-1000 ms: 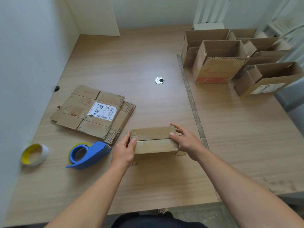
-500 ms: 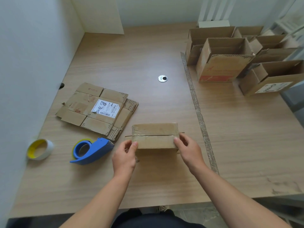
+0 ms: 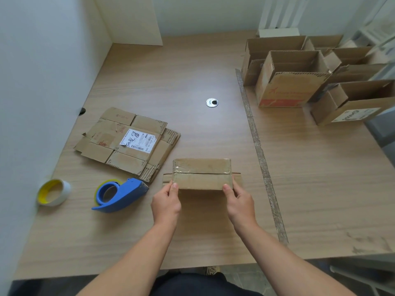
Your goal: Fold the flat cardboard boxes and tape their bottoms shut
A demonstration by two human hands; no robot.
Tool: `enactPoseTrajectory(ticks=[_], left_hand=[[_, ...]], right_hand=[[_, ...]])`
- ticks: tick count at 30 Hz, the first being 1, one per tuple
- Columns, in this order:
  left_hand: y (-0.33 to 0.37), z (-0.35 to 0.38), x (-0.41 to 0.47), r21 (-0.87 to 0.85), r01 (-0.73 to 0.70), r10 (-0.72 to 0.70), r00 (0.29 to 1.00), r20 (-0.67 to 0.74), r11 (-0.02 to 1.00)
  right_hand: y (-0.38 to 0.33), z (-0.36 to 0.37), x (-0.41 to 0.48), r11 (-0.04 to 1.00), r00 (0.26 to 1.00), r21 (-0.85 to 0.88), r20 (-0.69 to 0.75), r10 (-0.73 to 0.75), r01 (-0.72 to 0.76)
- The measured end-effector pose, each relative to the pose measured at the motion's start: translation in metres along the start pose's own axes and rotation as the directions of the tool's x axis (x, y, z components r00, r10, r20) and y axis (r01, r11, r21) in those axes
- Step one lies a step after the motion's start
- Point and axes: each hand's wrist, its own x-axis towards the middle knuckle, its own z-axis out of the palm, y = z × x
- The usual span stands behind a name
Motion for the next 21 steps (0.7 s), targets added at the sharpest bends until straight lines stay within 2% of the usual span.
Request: enactPoseTrajectory(ticks=[5,8,11,13,17,21], left_hand=[[-0.001,-0.009,0.006,0.123,-0.042,0.041,0.999,0.008,0.992],[0.003,-0.02,0.01,0.288,-0.122,0.104,0.991,0.079,0.95],[0.006,-0.032,0.022,0.411,-0.145,0.083,0.983,0.166,0.9],[0.01,-0.037,0.028,0.388,-0.159,0.076,0.972,0.22,0.908],[0.022,-0.028,0.028,0.217,-0.166,0.082,0.934,0.349,0.962],[0.016,-0.013,0.025,0.108,-0.091,0.057,0.957,0.284,0.99]], right_hand=[[-0.009,-0.007,-0.003,0.991,1.0,-0.131,-0.027,-0.009,0.005],[-0.017,-0.015,0.003,0.977,1.0,-0.213,-0.015,-0.017,0.014],[-0.029,-0.019,0.021,0.977,0.997,-0.2,0.017,0.077,-0.072],[-0.036,-0.018,0.029,0.979,0.993,-0.181,0.058,0.107,-0.095],[-0.041,-0.007,0.036,0.977,0.991,-0.208,0.106,0.079,-0.056],[-0.029,0.002,0.033,0.992,0.993,-0.123,0.108,0.048,-0.034]])
